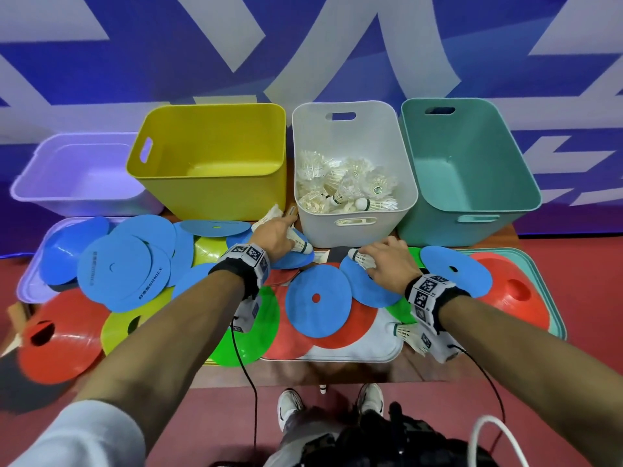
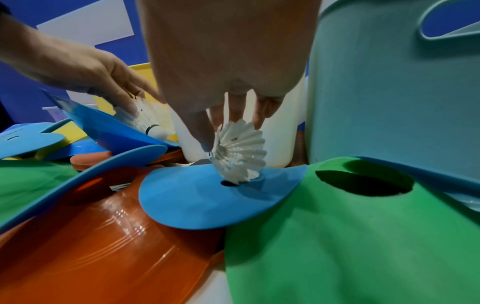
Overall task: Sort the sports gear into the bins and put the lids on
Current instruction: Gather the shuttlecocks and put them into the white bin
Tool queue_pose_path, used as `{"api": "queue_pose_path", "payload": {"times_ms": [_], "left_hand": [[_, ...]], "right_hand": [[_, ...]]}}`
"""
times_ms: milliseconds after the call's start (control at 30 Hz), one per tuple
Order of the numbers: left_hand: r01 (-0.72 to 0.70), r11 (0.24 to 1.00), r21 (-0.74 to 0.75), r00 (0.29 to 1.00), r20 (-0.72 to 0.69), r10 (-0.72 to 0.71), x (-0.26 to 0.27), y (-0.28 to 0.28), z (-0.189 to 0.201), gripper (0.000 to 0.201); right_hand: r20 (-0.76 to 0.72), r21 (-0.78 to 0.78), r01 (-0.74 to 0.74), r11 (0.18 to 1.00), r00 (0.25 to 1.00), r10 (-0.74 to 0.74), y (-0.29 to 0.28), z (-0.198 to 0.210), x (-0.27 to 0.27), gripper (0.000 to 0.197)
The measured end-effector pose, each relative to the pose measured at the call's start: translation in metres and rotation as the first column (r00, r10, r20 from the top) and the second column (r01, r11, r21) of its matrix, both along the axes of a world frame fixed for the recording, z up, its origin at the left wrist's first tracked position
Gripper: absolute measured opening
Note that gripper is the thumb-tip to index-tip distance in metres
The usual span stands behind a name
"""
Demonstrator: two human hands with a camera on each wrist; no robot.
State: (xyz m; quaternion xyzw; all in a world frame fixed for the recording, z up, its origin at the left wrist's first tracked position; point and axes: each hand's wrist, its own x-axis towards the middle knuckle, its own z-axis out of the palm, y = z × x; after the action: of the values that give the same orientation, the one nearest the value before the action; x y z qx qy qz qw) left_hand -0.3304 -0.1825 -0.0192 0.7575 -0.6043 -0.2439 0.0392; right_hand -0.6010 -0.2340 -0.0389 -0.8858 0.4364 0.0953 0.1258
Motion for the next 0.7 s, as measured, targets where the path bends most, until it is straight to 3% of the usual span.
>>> {"api": "queue_pose_path", "payload": {"times_ms": [167,400,533,700], "left_hand": [[-0.038,0.995,0.091,0.996,0.086,0.03,0.004,0.008,-0.004,0.053],[0.061,0.997,-0.045,0.991,0.121,-0.055,0.005,0.016,-0.007,0.033],[0.032,0.999,-0.007,0.991,0.128,-0.031,0.002,0.021,-0.004,0.036],[0.035,0.999,-0.024,0.993,0.115,-0.032,0.001,0.027,0.002,0.039]], "right_hand": [[0.044,0.117,0.067,0.991,0.996,-0.073,-0.001,-0.003,0.0,0.052],[-0.053,0.131,0.111,0.985,0.993,-0.105,0.004,-0.006,-0.004,0.065],[0.001,0.164,0.163,0.973,0.986,-0.165,0.007,-0.006,-0.003,0.062],[0.042,0.174,0.17,0.97,0.983,-0.18,0.011,0.002,0.001,0.043]]}}
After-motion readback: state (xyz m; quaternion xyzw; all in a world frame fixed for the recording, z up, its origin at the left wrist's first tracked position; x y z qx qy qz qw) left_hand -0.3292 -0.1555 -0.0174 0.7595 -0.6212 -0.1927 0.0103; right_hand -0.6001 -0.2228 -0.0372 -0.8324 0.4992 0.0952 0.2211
